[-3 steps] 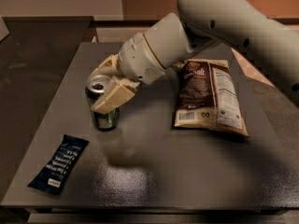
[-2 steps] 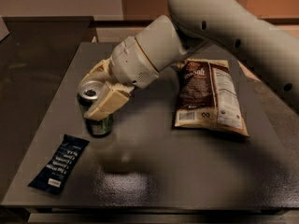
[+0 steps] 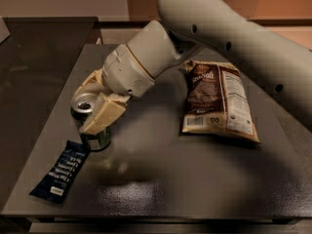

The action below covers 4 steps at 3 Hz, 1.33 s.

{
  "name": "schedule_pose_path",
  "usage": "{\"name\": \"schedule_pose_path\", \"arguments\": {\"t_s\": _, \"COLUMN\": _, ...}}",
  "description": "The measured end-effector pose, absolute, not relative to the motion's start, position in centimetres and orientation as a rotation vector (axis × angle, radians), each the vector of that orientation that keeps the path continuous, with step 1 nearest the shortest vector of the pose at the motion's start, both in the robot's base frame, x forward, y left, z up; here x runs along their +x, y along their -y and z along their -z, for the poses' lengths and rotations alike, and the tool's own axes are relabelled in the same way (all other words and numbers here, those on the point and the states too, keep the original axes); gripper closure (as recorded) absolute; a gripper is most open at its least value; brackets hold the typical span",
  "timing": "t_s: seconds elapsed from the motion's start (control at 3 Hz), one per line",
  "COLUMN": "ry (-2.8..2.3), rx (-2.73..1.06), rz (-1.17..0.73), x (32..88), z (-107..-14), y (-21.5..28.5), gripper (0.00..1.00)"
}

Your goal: Move green can near rxbar blueberry

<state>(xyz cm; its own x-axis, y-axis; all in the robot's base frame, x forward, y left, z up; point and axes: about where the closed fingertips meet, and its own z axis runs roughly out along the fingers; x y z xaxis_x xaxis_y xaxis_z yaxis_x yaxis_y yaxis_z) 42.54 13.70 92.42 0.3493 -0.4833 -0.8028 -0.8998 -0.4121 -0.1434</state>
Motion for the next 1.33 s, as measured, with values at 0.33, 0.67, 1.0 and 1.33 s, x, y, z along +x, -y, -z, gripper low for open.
{"name": "schedule_pose_path", "arguments": {"t_s": 0.33, "ry": -1.216, "rx": -2.049, "rz": -0.929, "x": 42.6, "z": -92.0, "y": -14.2, "gripper": 0.83}}
{"name": "schedule_pose_path", "arguments": {"t_s": 0.67, "ry": -1.245, "rx": -2.05, "rz": -0.926, "x": 43.1, "z": -91.6, "y": -14.4, "gripper": 0.59}}
{"name": "schedule_pose_path", "arguments": {"t_s": 1.0, "ry": -1.27, "rx": -2.044, "rz": -0.92, "x": 43.7, "z": -91.3, "y": -14.5, "gripper": 0.36}}
{"name": "schedule_pose_path", "arguments": {"t_s": 1.33, "ry": -1.279, "rx": -2.036, "rz": -0.92, "x": 44.0, "z": -91.1, "y": -14.5, "gripper": 0.13}}
